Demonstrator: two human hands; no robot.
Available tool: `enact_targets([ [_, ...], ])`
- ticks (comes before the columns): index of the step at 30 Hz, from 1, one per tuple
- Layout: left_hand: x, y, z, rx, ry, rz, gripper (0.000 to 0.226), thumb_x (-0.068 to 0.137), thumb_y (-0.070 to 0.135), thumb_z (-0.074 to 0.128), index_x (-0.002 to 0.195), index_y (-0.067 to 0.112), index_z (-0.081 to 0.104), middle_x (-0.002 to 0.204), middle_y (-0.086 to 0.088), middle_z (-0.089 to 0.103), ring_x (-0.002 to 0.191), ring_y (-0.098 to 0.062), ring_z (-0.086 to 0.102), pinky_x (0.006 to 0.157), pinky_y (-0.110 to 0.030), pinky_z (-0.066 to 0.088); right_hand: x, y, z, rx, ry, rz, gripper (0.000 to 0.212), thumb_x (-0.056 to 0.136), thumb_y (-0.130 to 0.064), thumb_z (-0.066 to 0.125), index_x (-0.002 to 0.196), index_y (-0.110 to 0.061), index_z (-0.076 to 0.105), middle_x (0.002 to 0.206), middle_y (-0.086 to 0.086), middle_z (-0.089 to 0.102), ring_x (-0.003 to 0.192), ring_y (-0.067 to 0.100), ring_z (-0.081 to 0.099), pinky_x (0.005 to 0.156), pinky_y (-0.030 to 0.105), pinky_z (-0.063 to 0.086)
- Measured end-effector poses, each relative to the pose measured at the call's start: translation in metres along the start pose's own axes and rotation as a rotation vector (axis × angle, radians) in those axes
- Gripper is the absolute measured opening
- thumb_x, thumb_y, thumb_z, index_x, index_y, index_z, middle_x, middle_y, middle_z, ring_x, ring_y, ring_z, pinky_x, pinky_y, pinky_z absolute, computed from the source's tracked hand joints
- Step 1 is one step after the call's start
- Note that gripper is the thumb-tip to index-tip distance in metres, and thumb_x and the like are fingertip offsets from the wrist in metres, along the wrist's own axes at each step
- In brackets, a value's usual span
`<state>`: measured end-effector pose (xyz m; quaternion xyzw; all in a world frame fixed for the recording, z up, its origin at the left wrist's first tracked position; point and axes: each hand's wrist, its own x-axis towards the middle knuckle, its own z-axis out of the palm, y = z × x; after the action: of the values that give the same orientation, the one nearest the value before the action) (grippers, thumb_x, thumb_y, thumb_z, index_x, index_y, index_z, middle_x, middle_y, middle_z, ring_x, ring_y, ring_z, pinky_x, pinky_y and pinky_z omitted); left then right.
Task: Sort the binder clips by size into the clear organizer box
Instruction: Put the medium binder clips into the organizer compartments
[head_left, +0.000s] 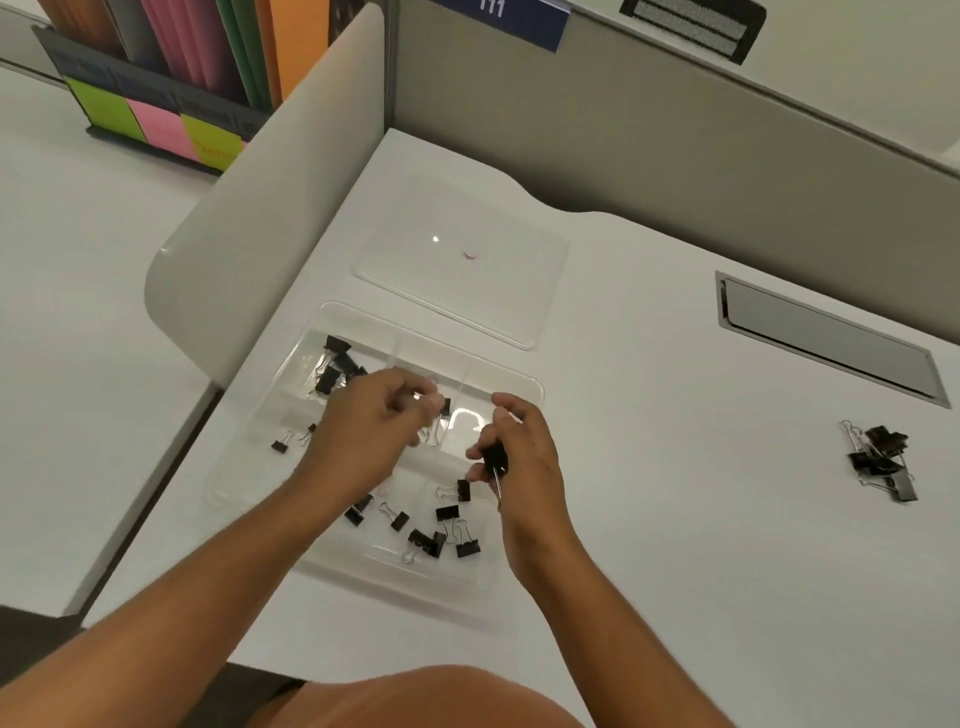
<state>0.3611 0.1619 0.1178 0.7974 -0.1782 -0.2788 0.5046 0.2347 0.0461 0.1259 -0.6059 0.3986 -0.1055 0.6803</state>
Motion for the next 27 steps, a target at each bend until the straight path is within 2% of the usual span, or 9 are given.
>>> enact_targets([
  [4,-0.033,0.007,0.022,-0.36,-0.222,-0.17,0.037,0.094,0.037,0.075,0.128,0.023,0.068,0.098,-0.006,0.081,0.088,-0.023,0.08,0.086,-0.042,0.065,0.004,-0.008,0.017,0.014,0.0,-0.092,0.031,0.111,-0.047,0.034,0.13,-0.034,0.056,0.095,-0.003,0.054,0.086,0.004,0.061,0.079,0.022,0.051],
  [7,-0.038,0.016,0.027,-0.494,-0.126,-0.157,0.043,0.094,0.026,0.077,0.136,0.024,0.065,0.093,-0.01,0.081,0.09,-0.025,0.08,0.086,-0.043,0.065,0.004,-0.015,0.028,-0.009,-0.079,-0.056,0.048,0.105,-0.06,0.027,0.141,-0.036,0.049,0.113,-0.004,0.06,0.085,0.002,0.071,0.055,0.016,0.054],
  [9,-0.036,0.019,0.024,-0.503,-0.071,-0.114,0.042,0.093,0.02,0.078,0.133,0.027,0.067,0.09,-0.009,0.081,0.086,-0.024,0.08,0.082,-0.038,0.066,0.006,-0.017,0.031,0.032,-0.115,-0.047,0.065,0.092,-0.073,0.023,0.143,-0.042,0.049,0.126,-0.005,0.064,0.094,-0.002,0.073,0.067,0.023,0.059],
  [12,-0.025,0.01,0.018,-0.383,0.031,-0.042,0.033,0.095,0.019,0.076,0.127,0.028,0.072,0.088,-0.002,0.081,0.077,-0.017,0.078,0.077,-0.029,0.064,0.01,-0.017,0.03,0.045,-0.129,-0.082,0.073,0.087,-0.079,0.018,0.147,-0.047,0.045,0.135,-0.01,0.065,0.132,0.003,0.057,0.114,0.035,0.038],
  [15,-0.011,-0.003,0.012,-0.038,0.21,0.126,0.021,0.097,0.026,0.074,0.118,0.029,0.078,0.091,0.015,0.079,0.079,0.004,0.073,0.074,-0.007,0.053,0.008,-0.013,0.026,0.068,-0.147,-0.084,0.071,0.092,-0.074,0.018,0.154,-0.046,0.038,0.149,-0.018,0.056,0.145,-0.001,0.042,0.125,0.033,0.022],
  [17,-0.001,-0.01,0.011,0.144,0.293,0.193,0.022,0.098,0.032,0.072,0.118,0.026,0.079,0.097,0.011,0.076,0.086,0.004,0.068,0.081,-0.01,0.052,0.004,-0.009,0.021,0.07,-0.146,-0.087,0.07,0.092,-0.073,0.022,0.154,-0.046,0.039,0.152,-0.018,0.053,0.146,-0.003,0.04,0.129,0.033,0.02],
  [21,0.022,-0.021,0.015,0.463,0.2,0.18,0.021,0.098,0.047,0.067,0.108,0.032,0.078,0.097,0.005,0.07,0.113,-0.02,0.056,0.099,-0.045,0.041,-0.004,-0.001,0.004,0.077,-0.104,-0.089,0.073,0.086,-0.077,0.03,0.148,-0.042,0.048,0.144,-0.011,0.06,0.138,0.0,0.052,0.127,0.04,0.031],
  [24,0.025,-0.023,0.017,0.432,0.21,0.202,0.018,0.101,0.035,0.065,0.108,0.025,0.078,0.125,0.003,0.069,0.123,-0.025,0.055,0.103,-0.049,0.045,-0.011,0.006,-0.019,0.075,-0.026,-0.093,0.064,0.094,-0.07,0.028,0.143,-0.037,0.053,0.137,-0.005,0.064,0.133,0.006,0.059,0.121,0.044,0.04],
  [27,0.013,-0.022,0.025,0.276,0.326,0.239,0.015,0.102,0.024,0.064,0.111,0.022,0.076,0.12,0.006,0.059,0.11,-0.019,0.058,0.095,-0.045,0.054,-0.021,0.014,-0.048,0.072,0.071,-0.099,0.059,0.101,-0.069,0.028,0.139,-0.034,0.056,0.132,-0.003,0.067,0.13,0.01,0.062,0.116,0.042,0.047],
])
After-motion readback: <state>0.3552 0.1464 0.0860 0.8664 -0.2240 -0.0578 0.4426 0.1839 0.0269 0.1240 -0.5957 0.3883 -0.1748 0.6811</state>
